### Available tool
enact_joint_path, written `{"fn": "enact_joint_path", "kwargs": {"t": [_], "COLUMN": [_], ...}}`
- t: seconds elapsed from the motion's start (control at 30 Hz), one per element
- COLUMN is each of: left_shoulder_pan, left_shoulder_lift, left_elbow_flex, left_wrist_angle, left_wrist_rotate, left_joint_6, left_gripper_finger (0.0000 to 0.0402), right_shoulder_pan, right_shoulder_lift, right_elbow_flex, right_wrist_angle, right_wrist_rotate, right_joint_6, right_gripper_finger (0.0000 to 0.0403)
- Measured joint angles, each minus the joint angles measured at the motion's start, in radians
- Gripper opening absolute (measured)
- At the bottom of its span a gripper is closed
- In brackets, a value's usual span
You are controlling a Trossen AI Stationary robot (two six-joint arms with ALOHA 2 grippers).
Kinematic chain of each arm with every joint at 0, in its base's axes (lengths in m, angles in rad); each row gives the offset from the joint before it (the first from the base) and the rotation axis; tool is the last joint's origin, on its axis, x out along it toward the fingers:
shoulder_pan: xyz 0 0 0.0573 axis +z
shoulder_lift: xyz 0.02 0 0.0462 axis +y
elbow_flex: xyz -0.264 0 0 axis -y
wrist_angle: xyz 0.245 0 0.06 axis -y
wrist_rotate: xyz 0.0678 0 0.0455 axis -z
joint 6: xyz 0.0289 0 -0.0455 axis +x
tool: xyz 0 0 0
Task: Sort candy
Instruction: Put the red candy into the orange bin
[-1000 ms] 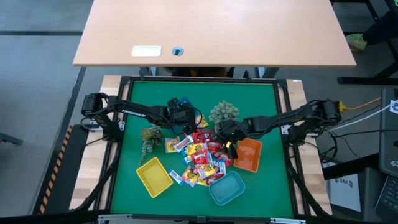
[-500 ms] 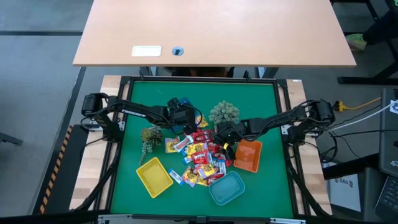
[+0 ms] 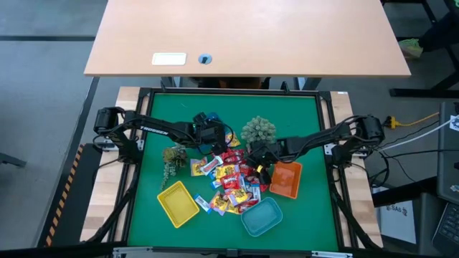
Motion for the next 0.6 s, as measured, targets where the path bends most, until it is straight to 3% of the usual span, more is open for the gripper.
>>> {"fn": "enact_joint_path", "kwargs": {"t": [0.3, 0.6], "left_shoulder_pan": [0.0, 0.0], "left_shoulder_lift": [0.0, 0.0], "left_elbow_flex": [0.0, 0.0], "left_wrist_angle": [0.017, 0.018], "left_wrist_rotate": [0.0, 0.0], "left_joint_6": [0.0, 0.0], "left_gripper_finger": [0.0192, 0.0192], "right_shoulder_pan": [0.0, -0.002], "right_shoulder_lift": [0.021, 0.021], "right_elbow_flex": [0.0, 0.0], "right_wrist_angle": [0.002, 0.002], "right_wrist_rotate": [0.001, 0.018], "right_joint_6": [0.002, 0.003], "right_gripper_finger": [0.0232, 0.0138]}}
